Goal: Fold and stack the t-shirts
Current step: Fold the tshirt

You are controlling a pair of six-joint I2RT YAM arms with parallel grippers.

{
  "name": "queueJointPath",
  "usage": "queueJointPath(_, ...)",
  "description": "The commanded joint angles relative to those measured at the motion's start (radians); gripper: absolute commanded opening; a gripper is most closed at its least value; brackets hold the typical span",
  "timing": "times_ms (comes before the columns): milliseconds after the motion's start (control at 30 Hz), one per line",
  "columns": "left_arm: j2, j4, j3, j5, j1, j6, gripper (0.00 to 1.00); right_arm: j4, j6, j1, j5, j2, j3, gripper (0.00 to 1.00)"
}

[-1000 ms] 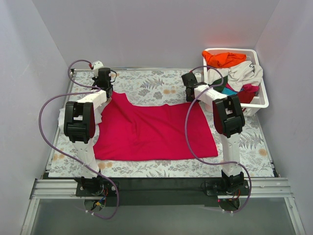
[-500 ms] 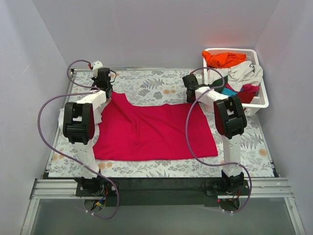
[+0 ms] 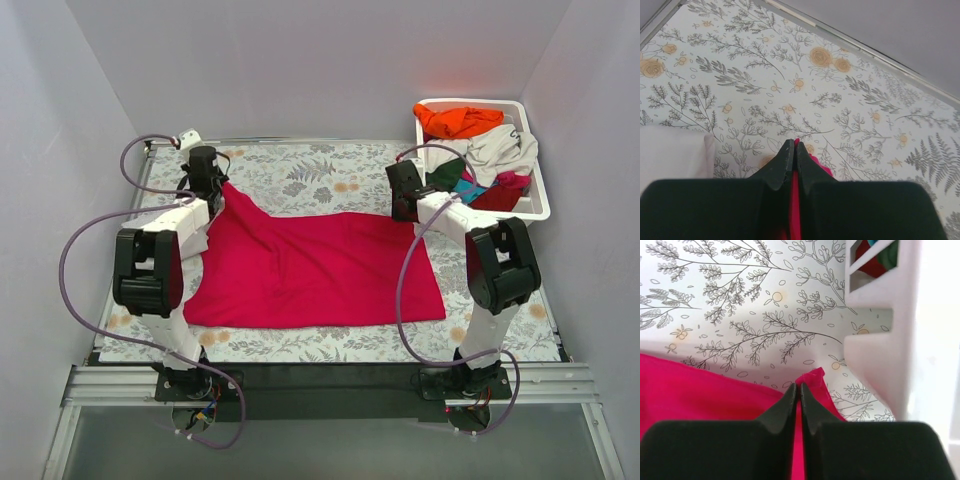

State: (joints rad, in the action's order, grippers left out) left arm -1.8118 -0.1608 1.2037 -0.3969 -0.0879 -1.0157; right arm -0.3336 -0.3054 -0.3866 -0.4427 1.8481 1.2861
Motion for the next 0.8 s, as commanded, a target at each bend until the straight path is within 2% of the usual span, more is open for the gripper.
queueJointPath(0, 0.098, -0.043, -0.061, 0.059, 0.007, -0.046, 0.0, 0.057, 0.023, -0.006, 0.01, -0.069, -0.056, 0.01)
queueJointPath(367, 0.346, -0.114, -0.318, 0.04, 0.01, -0.124, 0.0, 0.085, 0.028, -0.043, -0.019, -0.237, -0.223, 0.01)
queueJointPath(767, 0.62, -0.094, -0.568, -0.019, 0.008, -0.196, 0.0, 0.084, 0.017, -0.054, -0.045, -0.473, -0.436, 0.01)
